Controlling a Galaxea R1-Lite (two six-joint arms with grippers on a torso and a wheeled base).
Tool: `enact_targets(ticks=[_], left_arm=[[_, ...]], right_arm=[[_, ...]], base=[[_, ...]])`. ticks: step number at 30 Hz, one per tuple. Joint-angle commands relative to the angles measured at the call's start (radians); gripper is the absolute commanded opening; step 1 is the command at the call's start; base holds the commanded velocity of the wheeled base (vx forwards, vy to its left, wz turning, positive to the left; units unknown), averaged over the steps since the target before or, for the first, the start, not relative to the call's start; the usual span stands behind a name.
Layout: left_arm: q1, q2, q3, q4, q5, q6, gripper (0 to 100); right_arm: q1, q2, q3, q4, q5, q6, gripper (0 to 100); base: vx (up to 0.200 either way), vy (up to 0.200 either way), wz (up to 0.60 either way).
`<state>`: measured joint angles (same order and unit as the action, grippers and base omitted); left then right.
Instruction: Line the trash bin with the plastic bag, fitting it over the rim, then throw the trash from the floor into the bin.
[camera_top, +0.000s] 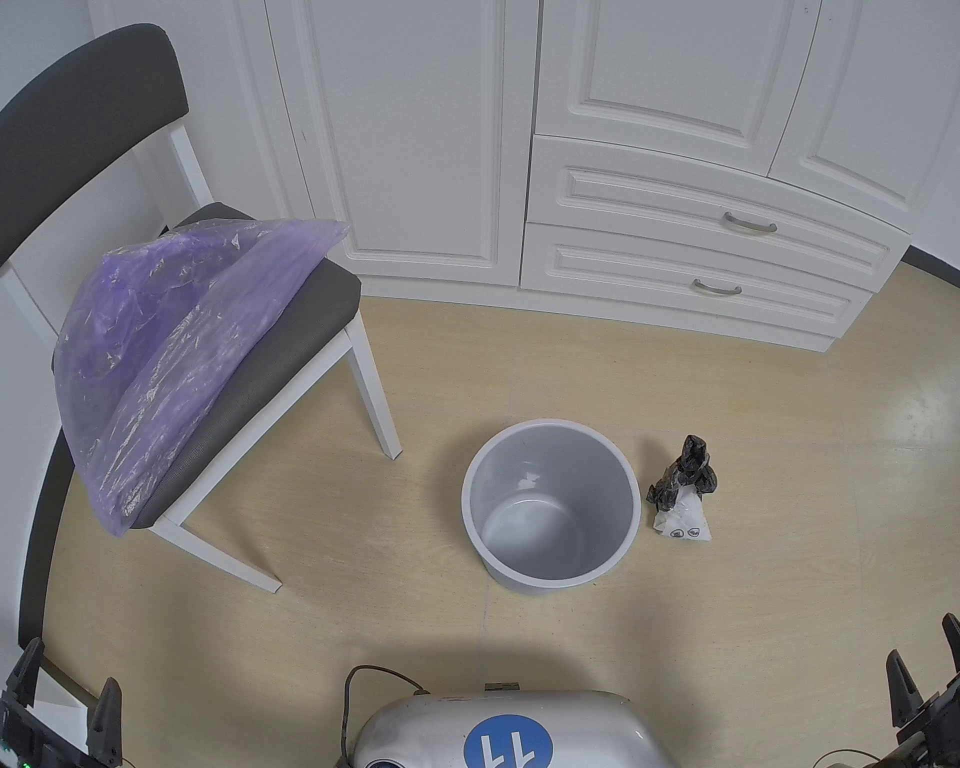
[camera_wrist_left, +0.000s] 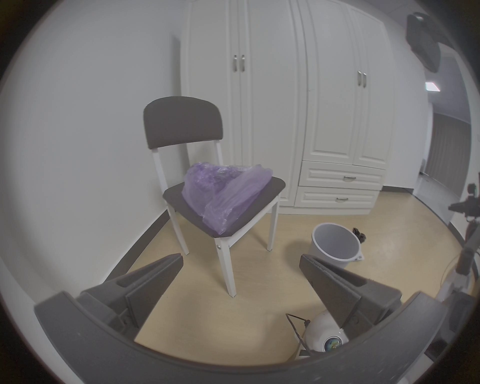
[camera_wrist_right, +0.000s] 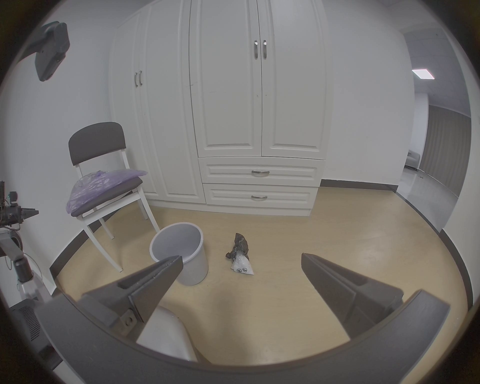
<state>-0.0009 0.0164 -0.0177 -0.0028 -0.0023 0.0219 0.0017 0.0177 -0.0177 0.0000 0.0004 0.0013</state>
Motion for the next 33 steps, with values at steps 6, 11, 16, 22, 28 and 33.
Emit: enact_targets(ticks=[6,11,16,22,28,33], left_arm=[[0.001,-0.016,0.018,-0.003,-0.019,0.024,100],[0.001,-0.016,0.018,-0.003,-0.033,0.049,100],[0.002,-0.016,0.018,-0.003,0.035,-0.077,100],[0.002,-0.016,0.018,-0.003,0.050,-0.099,100],[0.001,-0.016,0.004,-0.059,0.019,0.001,100],[0.001,-0.012,-0.076,-0.172,-0.070,0.033,100]], right_arm=[[0.000,-0.018,0.018,0.000,0.024,-0.072,100],[0.000,-0.018,0.018,-0.002,0.027,-0.073,100],[0.001,-0.018,0.018,-0.015,-0.010,0.032,100],[0.000,-0.018,0.018,-0.017,-0.020,0.031,100],[0.000,-0.018,-0.005,-0.060,0.033,-0.007,100],[0.001,-0.018,-0.100,-0.137,0.131,0.013,100]], base=[[0.000,0.000,0.00],[0.000,0.000,0.00],[0.000,0.000,0.00],[0.000,0.000,0.00],[0.000,0.000,0.00],[0.000,0.000,0.00]])
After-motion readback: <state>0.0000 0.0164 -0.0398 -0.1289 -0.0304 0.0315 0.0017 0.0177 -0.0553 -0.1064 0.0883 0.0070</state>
